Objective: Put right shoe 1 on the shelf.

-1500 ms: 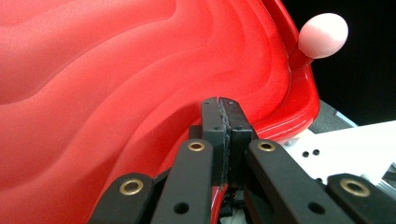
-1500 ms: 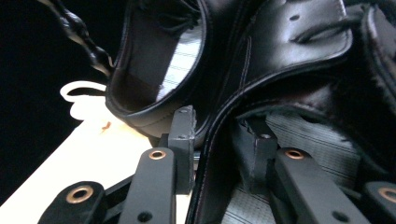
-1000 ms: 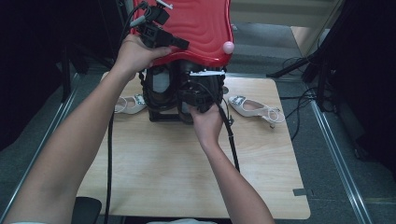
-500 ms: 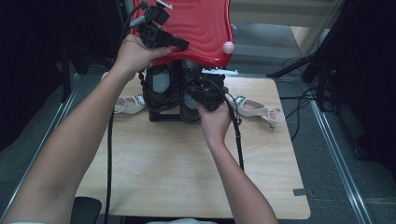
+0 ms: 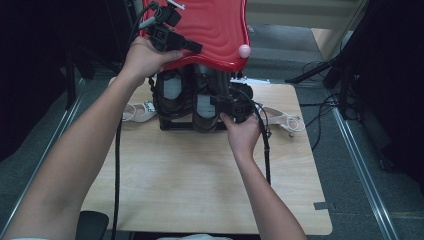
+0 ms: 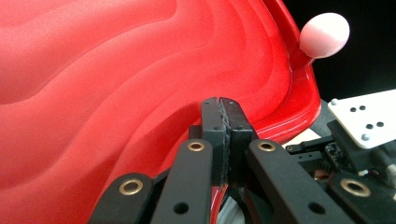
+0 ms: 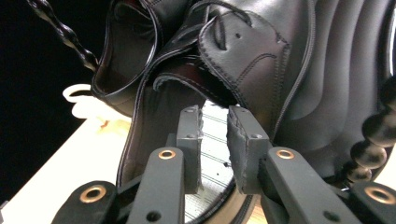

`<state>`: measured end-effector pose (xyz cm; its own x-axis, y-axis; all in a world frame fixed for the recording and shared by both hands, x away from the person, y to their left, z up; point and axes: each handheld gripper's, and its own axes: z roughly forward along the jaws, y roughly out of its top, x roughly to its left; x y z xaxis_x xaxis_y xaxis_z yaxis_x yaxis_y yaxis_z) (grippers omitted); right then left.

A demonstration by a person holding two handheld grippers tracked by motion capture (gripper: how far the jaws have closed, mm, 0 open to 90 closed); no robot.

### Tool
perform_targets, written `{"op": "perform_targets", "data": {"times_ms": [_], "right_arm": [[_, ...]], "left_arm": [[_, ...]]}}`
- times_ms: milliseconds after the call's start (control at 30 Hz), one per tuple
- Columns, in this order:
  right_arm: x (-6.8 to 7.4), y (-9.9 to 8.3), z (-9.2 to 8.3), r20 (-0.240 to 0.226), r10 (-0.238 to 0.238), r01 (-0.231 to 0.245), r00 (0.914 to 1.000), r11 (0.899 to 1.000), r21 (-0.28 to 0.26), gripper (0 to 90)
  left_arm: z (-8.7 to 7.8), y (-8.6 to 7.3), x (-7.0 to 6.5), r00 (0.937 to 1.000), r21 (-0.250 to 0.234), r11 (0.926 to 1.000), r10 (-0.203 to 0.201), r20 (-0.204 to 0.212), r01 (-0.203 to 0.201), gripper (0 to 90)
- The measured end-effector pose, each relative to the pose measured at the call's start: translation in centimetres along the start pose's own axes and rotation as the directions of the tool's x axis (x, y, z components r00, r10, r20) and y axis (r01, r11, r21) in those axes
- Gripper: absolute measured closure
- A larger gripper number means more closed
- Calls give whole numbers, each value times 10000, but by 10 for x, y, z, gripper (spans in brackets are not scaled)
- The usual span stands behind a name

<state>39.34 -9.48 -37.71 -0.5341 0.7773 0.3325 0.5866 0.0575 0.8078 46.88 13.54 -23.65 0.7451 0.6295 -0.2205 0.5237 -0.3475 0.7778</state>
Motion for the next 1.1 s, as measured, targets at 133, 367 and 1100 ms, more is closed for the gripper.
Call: {"op": "perform_targets", "data": {"times_ms": [133, 367, 1100], "right_arm": [[0, -1, -2, 145, -103, 104, 9998, 9999, -130, 745], [7, -2, 2, -342, -123, 128, 9993, 9998, 154, 736], [23, -6, 5, -766, -452, 486, 9960, 9979, 427, 850]], "left_arm": [[0, 0, 0, 10000, 11, 10000, 0, -10, 0, 898], [0, 0, 0, 10000, 22, 10000, -7, -38, 7, 897], [0, 0, 0, 10000, 6, 10000, -34, -51, 34, 893]]}}
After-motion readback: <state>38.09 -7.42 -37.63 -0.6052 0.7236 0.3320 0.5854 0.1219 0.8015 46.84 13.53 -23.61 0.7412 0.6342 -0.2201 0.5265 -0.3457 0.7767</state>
